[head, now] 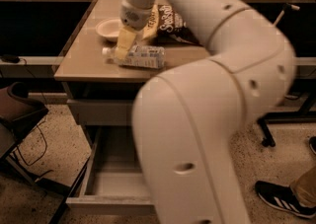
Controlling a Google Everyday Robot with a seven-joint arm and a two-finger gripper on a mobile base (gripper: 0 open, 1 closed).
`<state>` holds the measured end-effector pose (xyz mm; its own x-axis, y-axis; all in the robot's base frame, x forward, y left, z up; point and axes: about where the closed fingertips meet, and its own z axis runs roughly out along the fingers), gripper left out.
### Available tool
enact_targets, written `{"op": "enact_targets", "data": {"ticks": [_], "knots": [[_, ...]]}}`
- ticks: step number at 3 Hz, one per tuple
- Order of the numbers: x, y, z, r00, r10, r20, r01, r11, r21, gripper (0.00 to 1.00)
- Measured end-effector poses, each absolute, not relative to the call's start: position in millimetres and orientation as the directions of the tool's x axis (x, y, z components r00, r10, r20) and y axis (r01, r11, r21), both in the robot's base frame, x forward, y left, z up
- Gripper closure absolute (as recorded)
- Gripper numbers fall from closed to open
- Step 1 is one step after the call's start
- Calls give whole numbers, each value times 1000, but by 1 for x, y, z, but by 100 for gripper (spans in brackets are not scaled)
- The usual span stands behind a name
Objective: Place blue plastic bottle into middle drawer
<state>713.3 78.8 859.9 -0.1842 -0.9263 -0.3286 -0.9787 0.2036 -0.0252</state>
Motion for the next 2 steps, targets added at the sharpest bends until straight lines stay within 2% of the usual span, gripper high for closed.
{"op": "enact_targets", "data": {"ticks": [1,2], "knots": [[730,88,852,-250,-940,-233,-958,275,-84,0],[730,87,853,-247,-939,-238,-958,273,-83,0]]}}
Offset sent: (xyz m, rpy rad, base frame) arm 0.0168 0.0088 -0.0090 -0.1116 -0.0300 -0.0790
